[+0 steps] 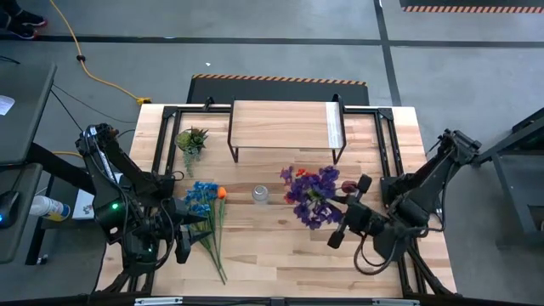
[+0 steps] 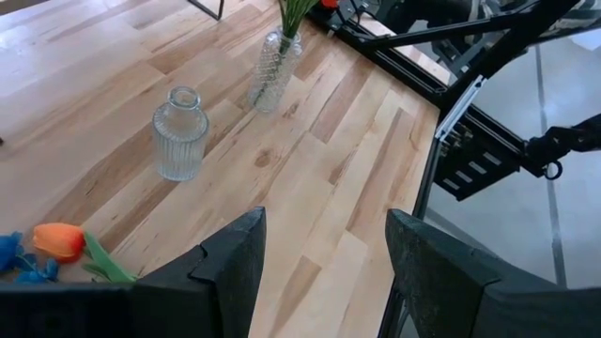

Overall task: Pick and place flowers into a vace then onto a shelf
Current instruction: Put the purple flowers into the right transparent flower vase

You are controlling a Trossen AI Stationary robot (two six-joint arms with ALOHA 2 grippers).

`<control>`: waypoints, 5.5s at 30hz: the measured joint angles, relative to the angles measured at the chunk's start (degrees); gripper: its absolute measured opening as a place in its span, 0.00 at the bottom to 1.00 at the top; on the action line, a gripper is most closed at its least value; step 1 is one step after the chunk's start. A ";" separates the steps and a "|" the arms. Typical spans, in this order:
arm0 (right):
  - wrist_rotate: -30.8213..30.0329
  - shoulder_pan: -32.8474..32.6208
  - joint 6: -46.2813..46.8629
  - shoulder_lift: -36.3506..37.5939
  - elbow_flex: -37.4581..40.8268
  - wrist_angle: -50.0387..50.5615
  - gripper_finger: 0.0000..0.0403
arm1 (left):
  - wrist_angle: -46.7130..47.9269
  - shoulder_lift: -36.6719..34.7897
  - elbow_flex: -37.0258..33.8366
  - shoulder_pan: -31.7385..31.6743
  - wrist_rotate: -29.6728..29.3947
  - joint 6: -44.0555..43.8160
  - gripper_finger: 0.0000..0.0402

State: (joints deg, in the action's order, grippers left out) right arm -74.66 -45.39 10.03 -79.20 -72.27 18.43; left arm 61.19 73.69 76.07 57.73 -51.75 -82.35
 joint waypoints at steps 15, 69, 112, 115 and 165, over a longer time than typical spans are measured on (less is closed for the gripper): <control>-8.80 -3.93 17.04 -5.57 0.00 3.60 0.02 | 1.18 0.00 0.00 -0.02 0.00 0.00 0.63; -15.12 1.93 29.87 -18.75 0.04 9.23 0.02 | 2.00 0.01 -0.01 0.00 3.46 2.17 0.63; -9.02 4.79 35.76 -19.05 0.04 16.04 0.02 | 1.97 0.02 -0.01 0.00 3.78 8.14 0.63; -8.78 5.67 35.47 -19.04 0.04 16.26 0.02 | 1.99 0.00 0.00 0.00 3.78 8.61 0.63; -10.23 6.61 36.02 -22.06 0.02 21.31 0.02 | 3.66 0.02 0.00 0.02 5.90 9.04 0.63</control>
State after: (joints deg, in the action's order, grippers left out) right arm -84.89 -38.78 46.04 -101.25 -72.25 39.73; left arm 64.85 73.71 76.07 57.76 -45.84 -73.31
